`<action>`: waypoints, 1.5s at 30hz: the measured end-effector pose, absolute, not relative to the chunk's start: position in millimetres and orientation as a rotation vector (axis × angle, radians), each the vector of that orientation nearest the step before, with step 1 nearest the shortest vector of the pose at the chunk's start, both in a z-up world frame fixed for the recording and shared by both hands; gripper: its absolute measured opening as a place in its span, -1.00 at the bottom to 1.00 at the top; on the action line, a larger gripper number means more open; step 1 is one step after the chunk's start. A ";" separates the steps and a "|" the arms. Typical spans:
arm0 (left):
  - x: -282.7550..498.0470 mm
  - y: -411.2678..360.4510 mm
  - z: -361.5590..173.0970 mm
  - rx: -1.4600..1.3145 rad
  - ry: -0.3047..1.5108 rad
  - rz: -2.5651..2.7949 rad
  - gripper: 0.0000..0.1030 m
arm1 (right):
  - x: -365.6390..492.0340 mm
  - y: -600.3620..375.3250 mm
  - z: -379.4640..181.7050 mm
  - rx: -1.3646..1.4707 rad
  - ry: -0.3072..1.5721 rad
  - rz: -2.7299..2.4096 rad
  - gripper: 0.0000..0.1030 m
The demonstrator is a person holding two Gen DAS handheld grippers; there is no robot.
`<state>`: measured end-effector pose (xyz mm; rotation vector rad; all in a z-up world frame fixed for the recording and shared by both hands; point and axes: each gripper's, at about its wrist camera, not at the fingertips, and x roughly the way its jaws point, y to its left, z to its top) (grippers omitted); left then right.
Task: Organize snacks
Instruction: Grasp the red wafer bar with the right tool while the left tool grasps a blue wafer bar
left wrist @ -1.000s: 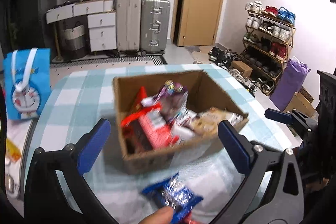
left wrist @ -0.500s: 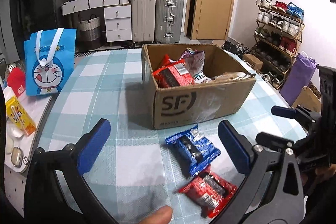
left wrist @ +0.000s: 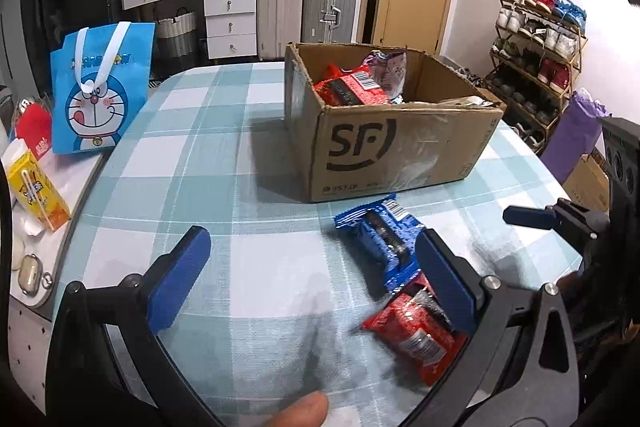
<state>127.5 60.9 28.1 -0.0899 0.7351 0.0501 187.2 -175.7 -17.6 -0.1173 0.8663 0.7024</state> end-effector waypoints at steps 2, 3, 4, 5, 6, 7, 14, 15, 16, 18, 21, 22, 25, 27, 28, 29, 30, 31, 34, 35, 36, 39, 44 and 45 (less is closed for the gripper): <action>127.8 62.7 30.6 -0.095 0.732 0.053 0.98 | 184.3 -168.7 -21.5 -0.123 0.880 0.723 0.99; 128.2 64.8 30.8 -0.101 0.733 0.054 0.98 | 183.0 -166.5 -23.6 -0.127 0.884 0.731 0.99; 128.4 65.8 30.9 -0.104 0.732 0.056 0.98 | 182.0 -163.0 -26.5 -0.132 0.892 0.739 0.99; 128.5 67.0 31.3 -0.105 0.731 0.060 0.98 | 181.0 -159.8 -29.5 -0.137 0.902 0.746 0.99; 128.5 68.1 32.0 -0.107 0.730 0.063 0.98 | 179.8 -157.2 -31.8 -0.142 0.912 0.749 0.99; 128.5 68.7 32.2 -0.109 0.731 0.063 0.98 | 178.3 -154.2 -34.1 -0.147 0.920 0.750 0.99; 129.3 73.5 32.2 -0.118 0.732 0.071 0.98 | 167.5 -136.6 -43.0 -0.186 0.945 0.792 0.99; 129.6 73.4 31.4 -0.117 0.734 0.072 0.98 | 166.1 -133.6 -44.3 -0.197 0.952 0.795 0.99; 130.3 73.7 30.5 -0.117 0.737 0.072 0.98 | 164.5 -129.7 -46.4 -0.219 0.953 0.787 0.99; 131.8 73.0 28.5 -0.116 0.744 0.071 0.98 | 162.1 -127.3 -47.7 -0.259 0.937 0.762 0.99; 133.3 72.0 26.1 -0.115 0.751 0.069 0.98 | 162.8 -129.5 -50.2 -0.266 0.951 0.753 0.99; 133.3 71.5 25.5 -0.114 0.752 0.068 0.98 | 164.8 -130.8 -50.6 -0.264 0.953 0.747 0.99; 134.5 70.3 23.3 -0.113 0.757 0.063 0.98 | 172.0 -137.8 -50.5 -0.257 0.958 0.716 0.99; 135.2 68.9 21.3 -0.109 0.762 0.060 0.98 | 176.8 -142.4 -50.3 -0.253 0.971 0.707 0.99; 135.7 68.4 20.7 -0.107 0.764 0.059 0.98 | 178.2 -143.9 -50.6 -0.267 0.973 0.706 0.99; 136.0 68.2 20.0 -0.106 0.765 0.060 0.98 | 180.1 -146.0 -50.3 -0.282 0.968 0.697 0.99; 136.7 67.8 19.2 -0.105 0.767 0.059 0.98 | 182.3 -149.5 -49.6 -0.286 0.963 0.683 0.99; 137.3 67.7 18.7 -0.105 0.769 0.058 0.98 | 188.0 -154.5 -48.7 -0.279 0.966 0.663 0.99; 137.6 67.2 17.4 -0.102 0.773 0.058 0.98 | 200.1 -166.7 -49.2 -0.268 0.982 0.623 0.99; 138.1 67.1 17.2 -0.102 0.773 0.058 0.98 | 202.2 -169.4 -49.3 -0.288 0.977 0.615 0.99; 137.7 67.1 17.1 -0.105 0.772 0.058 0.98 | 203.0 -172.2 -48.7 -0.312 0.965 0.608 0.99; 139.2 67.4 13.7 -0.108 0.780 0.059 0.98 | 211.0 -185.0 -48.3 -0.324 0.962 0.583 0.99; 142.5 67.1 7.1 -0.109 0.796 0.053 0.98 | 221.1 -200.8 -50.2 -0.288 0.984 0.589 0.99; 143.1 67.1 6.0 -0.110 0.798 0.052 0.98 | 220.8 -200.5 -50.4 -0.283 0.983 0.606 0.99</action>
